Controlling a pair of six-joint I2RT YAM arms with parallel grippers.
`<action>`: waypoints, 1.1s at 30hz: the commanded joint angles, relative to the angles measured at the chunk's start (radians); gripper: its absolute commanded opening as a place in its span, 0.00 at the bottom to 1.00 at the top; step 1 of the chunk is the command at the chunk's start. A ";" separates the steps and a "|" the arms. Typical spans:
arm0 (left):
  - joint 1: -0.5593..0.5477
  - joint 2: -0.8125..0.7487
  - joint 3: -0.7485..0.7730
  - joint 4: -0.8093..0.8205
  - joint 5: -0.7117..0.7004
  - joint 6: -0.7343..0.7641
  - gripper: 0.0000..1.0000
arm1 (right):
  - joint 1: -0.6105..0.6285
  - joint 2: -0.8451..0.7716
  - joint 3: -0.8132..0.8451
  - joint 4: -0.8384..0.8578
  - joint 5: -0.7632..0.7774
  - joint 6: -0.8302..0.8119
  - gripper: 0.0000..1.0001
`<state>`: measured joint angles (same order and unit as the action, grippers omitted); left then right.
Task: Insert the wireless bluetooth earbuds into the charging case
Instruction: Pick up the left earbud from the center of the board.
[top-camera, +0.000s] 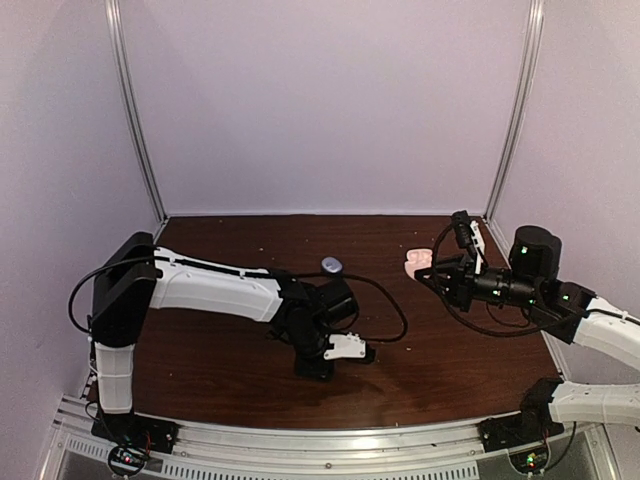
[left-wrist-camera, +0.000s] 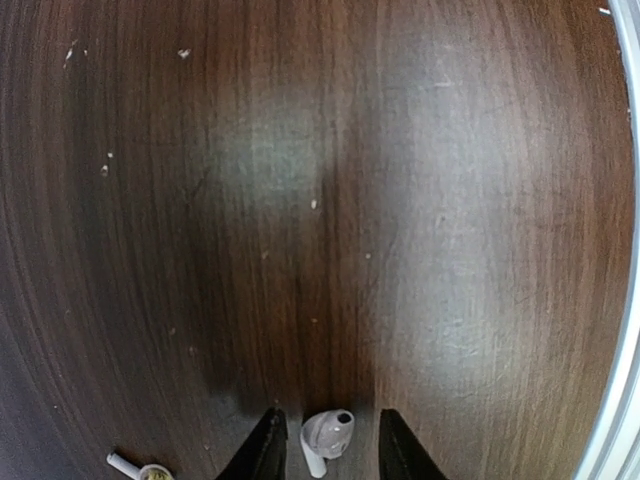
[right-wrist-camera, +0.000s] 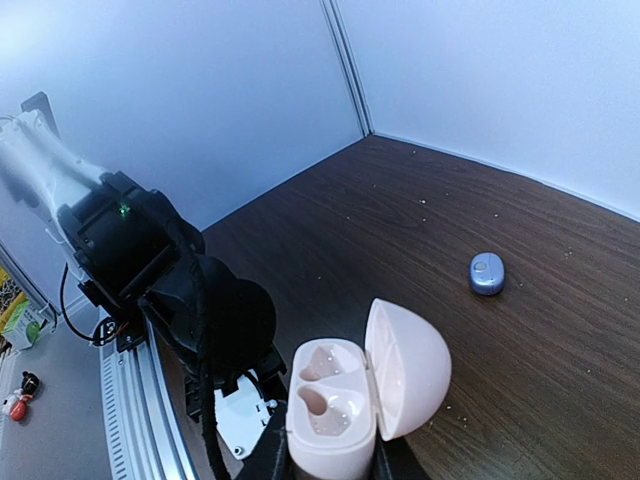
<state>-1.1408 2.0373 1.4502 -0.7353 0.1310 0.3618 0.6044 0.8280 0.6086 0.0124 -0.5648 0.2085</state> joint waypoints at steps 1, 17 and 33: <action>-0.007 0.029 0.031 -0.013 -0.019 0.014 0.34 | -0.006 -0.012 -0.002 0.012 -0.013 -0.003 0.00; -0.007 0.041 0.030 -0.034 -0.037 0.000 0.24 | -0.007 0.002 0.006 0.007 -0.014 -0.013 0.00; 0.117 -0.126 0.046 0.110 0.098 -0.198 0.10 | -0.007 0.002 0.021 0.005 0.004 -0.005 0.00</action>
<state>-1.1088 2.0342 1.4681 -0.7322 0.1364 0.2775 0.6041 0.8322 0.6086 0.0113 -0.5652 0.2062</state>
